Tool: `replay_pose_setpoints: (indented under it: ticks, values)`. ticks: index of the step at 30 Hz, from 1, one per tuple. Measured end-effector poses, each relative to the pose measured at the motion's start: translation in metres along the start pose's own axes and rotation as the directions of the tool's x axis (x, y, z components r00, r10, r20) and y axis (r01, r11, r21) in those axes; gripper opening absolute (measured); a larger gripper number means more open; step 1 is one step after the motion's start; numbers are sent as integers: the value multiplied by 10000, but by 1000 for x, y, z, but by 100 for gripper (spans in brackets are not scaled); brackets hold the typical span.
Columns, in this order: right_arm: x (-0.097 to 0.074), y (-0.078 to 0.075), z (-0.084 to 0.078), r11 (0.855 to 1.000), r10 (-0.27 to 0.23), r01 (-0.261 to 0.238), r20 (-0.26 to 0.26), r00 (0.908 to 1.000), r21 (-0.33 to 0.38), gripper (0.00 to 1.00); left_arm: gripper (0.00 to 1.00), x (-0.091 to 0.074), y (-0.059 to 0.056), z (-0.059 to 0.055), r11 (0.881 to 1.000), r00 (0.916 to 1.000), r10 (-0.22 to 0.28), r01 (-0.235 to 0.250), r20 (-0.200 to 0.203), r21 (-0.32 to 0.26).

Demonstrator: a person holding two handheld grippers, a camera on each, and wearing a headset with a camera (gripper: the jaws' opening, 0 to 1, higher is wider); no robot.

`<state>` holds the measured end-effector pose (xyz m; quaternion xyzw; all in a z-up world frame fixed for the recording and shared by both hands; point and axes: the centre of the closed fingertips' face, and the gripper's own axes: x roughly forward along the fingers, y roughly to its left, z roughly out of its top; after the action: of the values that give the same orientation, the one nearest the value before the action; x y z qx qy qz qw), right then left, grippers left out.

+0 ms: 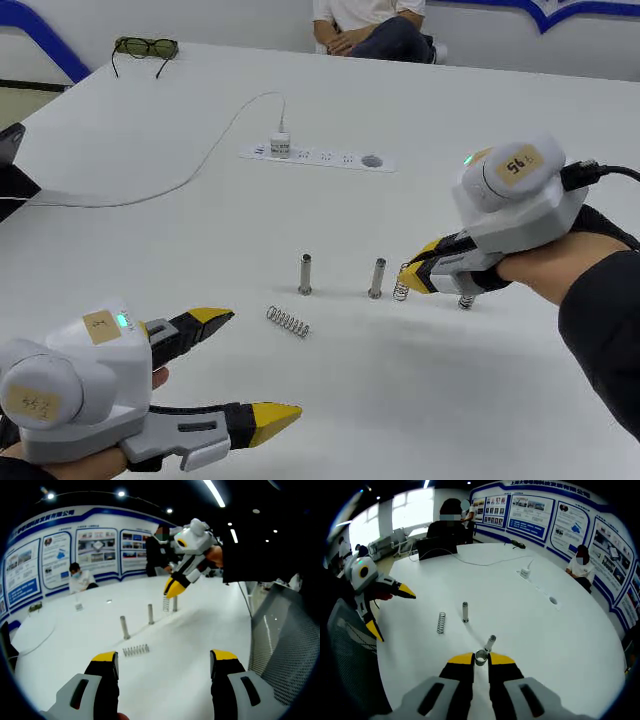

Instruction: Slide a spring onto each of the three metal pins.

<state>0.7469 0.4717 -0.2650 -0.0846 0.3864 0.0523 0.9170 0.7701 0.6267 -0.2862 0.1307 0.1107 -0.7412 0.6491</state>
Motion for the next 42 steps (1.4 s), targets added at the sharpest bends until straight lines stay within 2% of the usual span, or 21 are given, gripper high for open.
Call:
replay_pose_setpoints:
  ticks: [18,42]
  values:
    - [-3,-9,20,9996,-193,198,227,9996,-209,12,76,0,2,0,10000,10000,-17,17,66,-68]
    - [0,-17,30,9992,-233,244,344,9991,-330,12,76,-1,3,-5,9999,10000,72,-72,-13,-146]
